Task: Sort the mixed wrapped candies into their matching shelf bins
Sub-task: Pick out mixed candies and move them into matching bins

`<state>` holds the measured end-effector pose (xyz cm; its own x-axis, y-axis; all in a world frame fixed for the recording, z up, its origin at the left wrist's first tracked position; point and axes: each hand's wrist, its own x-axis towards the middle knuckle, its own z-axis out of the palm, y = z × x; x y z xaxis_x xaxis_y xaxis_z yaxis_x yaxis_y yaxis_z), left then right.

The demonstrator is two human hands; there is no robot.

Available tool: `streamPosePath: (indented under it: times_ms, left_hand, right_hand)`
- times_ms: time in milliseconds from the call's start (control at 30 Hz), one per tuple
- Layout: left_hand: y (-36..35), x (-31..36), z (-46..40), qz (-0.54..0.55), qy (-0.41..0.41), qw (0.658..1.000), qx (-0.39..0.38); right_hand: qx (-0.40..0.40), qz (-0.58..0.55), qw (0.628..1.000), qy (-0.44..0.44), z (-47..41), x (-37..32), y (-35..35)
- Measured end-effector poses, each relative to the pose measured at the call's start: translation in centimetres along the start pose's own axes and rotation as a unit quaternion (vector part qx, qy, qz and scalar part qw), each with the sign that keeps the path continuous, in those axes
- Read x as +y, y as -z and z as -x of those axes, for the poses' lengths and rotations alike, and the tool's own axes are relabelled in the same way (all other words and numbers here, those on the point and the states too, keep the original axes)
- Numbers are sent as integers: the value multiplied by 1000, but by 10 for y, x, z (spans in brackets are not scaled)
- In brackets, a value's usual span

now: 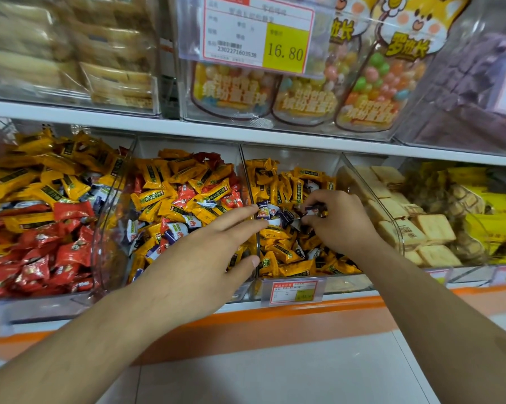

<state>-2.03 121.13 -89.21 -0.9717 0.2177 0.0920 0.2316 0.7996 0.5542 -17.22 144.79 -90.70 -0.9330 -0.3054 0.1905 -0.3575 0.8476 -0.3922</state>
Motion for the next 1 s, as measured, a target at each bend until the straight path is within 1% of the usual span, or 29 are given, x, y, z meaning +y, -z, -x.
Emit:
streamPosePath:
  times_ms: [100,167,233,367,467,567,667,733,800,867,900,1000]
  left_hand:
    - [3,1,0,-2,4,1000,-15]
    - [7,1,0,-2,10,1000,-28]
    - [9,1,1,2,6,1000,-27]
    - [10,0,3,11,4,1000,0]
    - [16,1,8,35,3,998,51]
    - [25,-1,13,104,27,990,92]
    - [38,-6,17,253,74,961,81]
    - [49,-10,20,284,98,951,74]
    - [59,-16,24,286,130,945,94]
    - [67,-26,27,271,159,941,130]
    - [71,-33,29,234,167,946,152]
    - [82,-49,34,77,193,955,210]
  right_hand:
    - [35,-82,996,-32,3,0,12]
    - [30,-173,983,-54,8,-3,22]
    - [20,-254,965,-57,17,-10,29]
    - [20,-305,951,-51,32,-28,39]
    - [8,-354,934,-40,40,-47,43]
    - [-47,-435,899,-13,50,-78,37]
    - [-110,-511,852,4,57,-109,20]
    - [-118,-532,838,3,57,-123,11]
    - [-97,-521,848,-12,55,-133,6]
    - [-70,-485,871,-18,54,-139,5]
    - [-60,-457,888,-12,53,-142,4]
    - [-46,-333,941,37,48,-154,-4]
